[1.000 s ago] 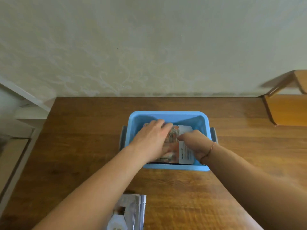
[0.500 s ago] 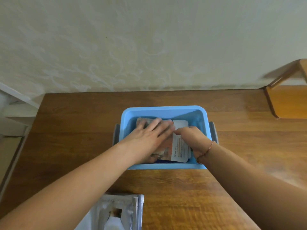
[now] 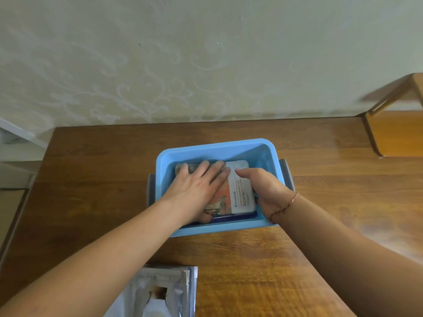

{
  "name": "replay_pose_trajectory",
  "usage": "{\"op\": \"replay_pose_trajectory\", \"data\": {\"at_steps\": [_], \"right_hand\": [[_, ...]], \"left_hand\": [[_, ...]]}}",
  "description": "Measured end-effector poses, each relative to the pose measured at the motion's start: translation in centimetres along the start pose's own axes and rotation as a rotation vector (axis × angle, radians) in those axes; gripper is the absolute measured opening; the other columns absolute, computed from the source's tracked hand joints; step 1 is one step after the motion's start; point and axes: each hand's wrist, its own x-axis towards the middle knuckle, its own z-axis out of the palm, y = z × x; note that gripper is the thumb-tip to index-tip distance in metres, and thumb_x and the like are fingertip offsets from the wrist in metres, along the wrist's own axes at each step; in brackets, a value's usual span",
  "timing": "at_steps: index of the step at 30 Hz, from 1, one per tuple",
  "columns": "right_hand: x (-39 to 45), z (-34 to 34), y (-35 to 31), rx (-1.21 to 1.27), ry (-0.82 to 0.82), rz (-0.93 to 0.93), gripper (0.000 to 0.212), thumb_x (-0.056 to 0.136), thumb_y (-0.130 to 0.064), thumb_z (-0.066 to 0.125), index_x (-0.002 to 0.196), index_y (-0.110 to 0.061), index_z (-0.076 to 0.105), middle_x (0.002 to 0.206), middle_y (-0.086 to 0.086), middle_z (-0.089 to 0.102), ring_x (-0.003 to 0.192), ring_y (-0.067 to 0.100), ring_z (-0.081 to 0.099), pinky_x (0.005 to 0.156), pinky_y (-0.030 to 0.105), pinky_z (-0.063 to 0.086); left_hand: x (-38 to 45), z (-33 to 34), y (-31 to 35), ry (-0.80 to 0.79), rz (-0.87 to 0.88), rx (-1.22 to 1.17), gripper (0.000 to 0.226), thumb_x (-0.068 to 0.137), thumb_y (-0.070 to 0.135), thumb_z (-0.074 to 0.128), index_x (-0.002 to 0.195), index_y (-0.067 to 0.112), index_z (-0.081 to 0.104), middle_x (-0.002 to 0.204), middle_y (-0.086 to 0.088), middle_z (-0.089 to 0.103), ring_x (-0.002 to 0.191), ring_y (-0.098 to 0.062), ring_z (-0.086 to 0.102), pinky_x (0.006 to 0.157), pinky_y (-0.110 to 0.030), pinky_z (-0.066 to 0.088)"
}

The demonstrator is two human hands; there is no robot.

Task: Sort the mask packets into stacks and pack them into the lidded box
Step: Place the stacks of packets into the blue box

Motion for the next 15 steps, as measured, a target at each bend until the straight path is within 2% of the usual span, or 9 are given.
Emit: {"op": "replay_pose_trajectory", "data": {"at_steps": [4,7,9,10,11,12,13,14,15], "right_hand": [[0.1,0.8,-0.3,-0.077,0.013,0.005,0.034,0.099,-0.041,0.046,0.108,-0.014,0.064,0.089,0.007,0.068,0.077,0.022,0.064,0.062,0.031,0.050],[-0.6,1.3,-0.8,-0.110,-0.041,-0.020,0.049,0.094,-0.054,0.045,0.114,-0.014,0.064,0.100,0.012,0.072,0.092,0.032,0.068,0.084,0.044,0.055],[-1.6,0.7,-1.1,-0.089,-0.093,-0.044,0.057,0.084,-0.064,0.050,0.116,-0.020,0.065,0.110,0.011,0.072,0.106,0.032,0.066,0.097,0.050,0.049],[-2.1,0.2,-1.1,-0.072,-0.113,-0.060,0.055,0.085,-0.064,0.050,0.116,-0.022,0.065,0.109,0.008,0.073,0.106,0.026,0.068,0.095,0.045,0.051],[-2.6,-0.4,-1.2,-0.056,-0.156,-0.065,0.047,0.091,-0.059,0.046,0.110,-0.021,0.065,0.098,0.004,0.076,0.094,0.017,0.072,0.085,0.035,0.057],[-2.7,-0.9,-1.1,-0.039,-0.184,-0.069,0.040,0.097,-0.051,0.042,0.101,-0.019,0.064,0.080,-0.001,0.076,0.075,0.008,0.073,0.065,0.024,0.058],[-3.0,-1.1,-1.3,-0.034,-0.162,-0.065,0.036,0.100,-0.046,0.040,0.091,-0.019,0.061,0.064,-0.004,0.071,0.059,0.004,0.070,0.048,0.018,0.053],[-3.1,-1.1,-1.5,-0.032,-0.112,-0.049,0.030,0.100,-0.044,0.040,0.087,-0.022,0.057,0.057,-0.003,0.066,0.054,0.004,0.066,0.041,0.018,0.047],[-3.1,-1.0,-1.7,-0.040,-0.076,-0.032,0.024,0.101,-0.042,0.041,0.092,-0.026,0.055,0.062,-0.002,0.063,0.060,0.005,0.063,0.050,0.015,0.045]], "left_hand": [[-0.6,-0.7,-0.4,-0.026,0.016,-0.064,0.121,0.074,0.069,0.063,0.156,0.017,-0.010,0.163,-0.004,-0.005,0.143,-0.026,0.014,0.108,-0.046,0.032],[-1.9,-2.9,-1.6,-0.030,0.026,-0.250,0.115,0.075,0.075,0.057,0.157,0.019,-0.002,0.164,0.001,0.001,0.147,-0.020,0.011,0.117,-0.043,0.026],[-3.2,-4.3,-3.0,0.092,0.012,-0.421,0.099,0.080,0.074,0.047,0.157,0.022,0.012,0.162,0.004,0.015,0.146,-0.013,0.015,0.119,-0.034,0.020],[-3.8,-4.4,-3.7,0.223,-0.020,-0.461,0.091,0.083,0.070,0.046,0.155,0.020,0.021,0.159,0.003,0.024,0.144,-0.013,0.020,0.118,-0.033,0.021],[-4.4,-4.1,-4.3,0.355,-0.084,-0.456,0.084,0.086,0.064,0.049,0.153,0.016,0.029,0.156,0.000,0.031,0.142,-0.016,0.025,0.117,-0.034,0.023],[-4.9,-3.6,-4.6,0.453,-0.191,-0.448,0.079,0.088,0.056,0.054,0.151,0.012,0.034,0.153,-0.004,0.036,0.140,-0.020,0.029,0.116,-0.035,0.024],[-5.4,-2.5,-4.7,0.488,-0.327,-0.486,0.075,0.090,0.048,0.057,0.150,0.010,0.034,0.152,-0.006,0.037,0.140,-0.023,0.030,0.115,-0.035,0.024],[-5.9,-1.3,-4.4,0.464,-0.464,-0.591,0.073,0.092,0.043,0.058,0.151,0.011,0.031,0.153,-0.007,0.036,0.141,-0.024,0.029,0.115,-0.036,0.024],[-6.3,-0.2,-3.8,0.401,-0.566,-0.755,0.070,0.094,0.041,0.056,0.151,0.014,0.028,0.153,-0.005,0.035,0.141,-0.022,0.029,0.115,-0.036,0.025]]}}
